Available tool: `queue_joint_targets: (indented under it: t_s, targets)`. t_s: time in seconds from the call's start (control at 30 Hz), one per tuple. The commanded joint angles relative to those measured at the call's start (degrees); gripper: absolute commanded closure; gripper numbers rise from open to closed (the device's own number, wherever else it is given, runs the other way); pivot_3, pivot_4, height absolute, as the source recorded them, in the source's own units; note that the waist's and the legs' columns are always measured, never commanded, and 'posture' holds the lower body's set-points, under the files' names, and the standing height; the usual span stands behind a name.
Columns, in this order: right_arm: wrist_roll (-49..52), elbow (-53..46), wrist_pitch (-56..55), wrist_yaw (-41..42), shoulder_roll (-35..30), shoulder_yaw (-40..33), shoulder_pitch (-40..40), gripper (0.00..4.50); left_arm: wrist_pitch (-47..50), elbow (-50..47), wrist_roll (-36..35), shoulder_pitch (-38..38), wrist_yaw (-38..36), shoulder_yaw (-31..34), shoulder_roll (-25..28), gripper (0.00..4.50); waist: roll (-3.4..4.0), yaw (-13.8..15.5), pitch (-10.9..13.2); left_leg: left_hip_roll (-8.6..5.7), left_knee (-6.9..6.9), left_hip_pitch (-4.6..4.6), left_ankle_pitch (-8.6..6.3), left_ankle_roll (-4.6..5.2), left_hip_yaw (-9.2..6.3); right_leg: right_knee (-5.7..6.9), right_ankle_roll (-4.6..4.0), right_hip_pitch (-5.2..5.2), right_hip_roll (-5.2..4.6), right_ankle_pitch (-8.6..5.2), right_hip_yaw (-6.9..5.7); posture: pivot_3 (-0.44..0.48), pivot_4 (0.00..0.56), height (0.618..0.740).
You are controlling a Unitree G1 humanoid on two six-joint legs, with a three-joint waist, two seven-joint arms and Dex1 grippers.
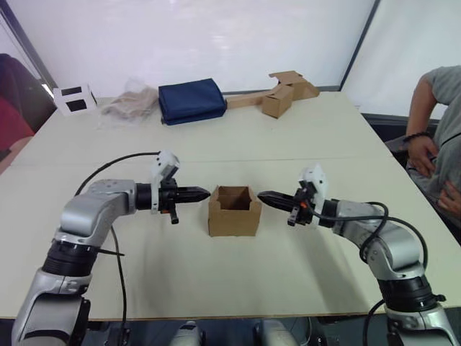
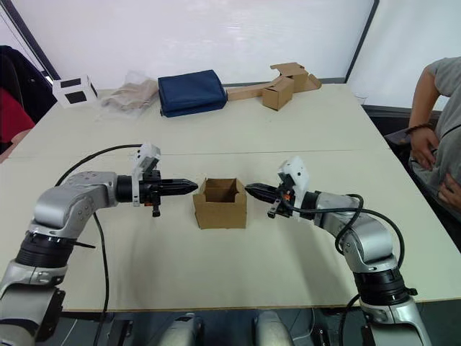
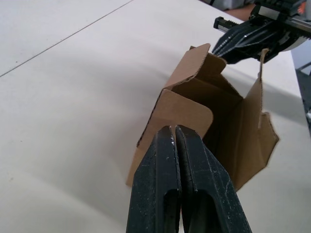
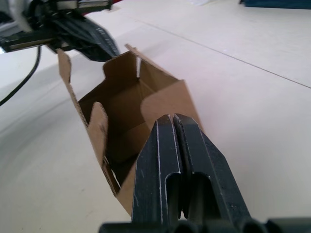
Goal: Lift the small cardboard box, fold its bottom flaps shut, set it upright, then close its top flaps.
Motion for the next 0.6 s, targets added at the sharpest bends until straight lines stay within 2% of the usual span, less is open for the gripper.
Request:
queue_joint_targets:
  t_s: [0.03, 0.23, 0.6]
  targets:
    - [-1.2, -0.8, -1.6, 0.3, -0.3, 1.0, -1.5, 4.50, -2.2, 0.4, 1.4, -1.5, -1.1, -1.7, -0.7, 4.42, 0.00, 0.0, 0.0, 0.00, 0.00, -0.01, 0.00, 0.00, 0.00, 0.00, 0.00, 0.00, 0.00, 0.00, 0.00, 0.000, 0.150, 0.740]
    - [-3.2, 0.3, -2.6, 1.7, -0.3, 4.5, -2.5, 4.50, -4.4, 1.9, 3.5, -1.6, -1.5, -4.0, -2.4, 4.42, 0.00, -0.1, 0.0, 0.00, 0.00, -0.01, 0.00, 0.00, -0.01, 0.01, 0.00, -0.02, 0.01, 0.00, 0.00, 0.000, 0.150, 0.740]
    - [-9.8, 5.5, -6.5, 3.6, -1.4, 8.7, -4.0, 4.50, -5.5, 2.5, 5.2, -0.7, -1.6, -4.5, -3.6, 4.42, 0.00, 0.0, 0.0, 0.00, 0.02, 0.00, 0.00, 0.00, -0.01, 0.01, 0.00, -0.01, 0.00, 0.00, 0.00, 0.000, 0.150, 0.740]
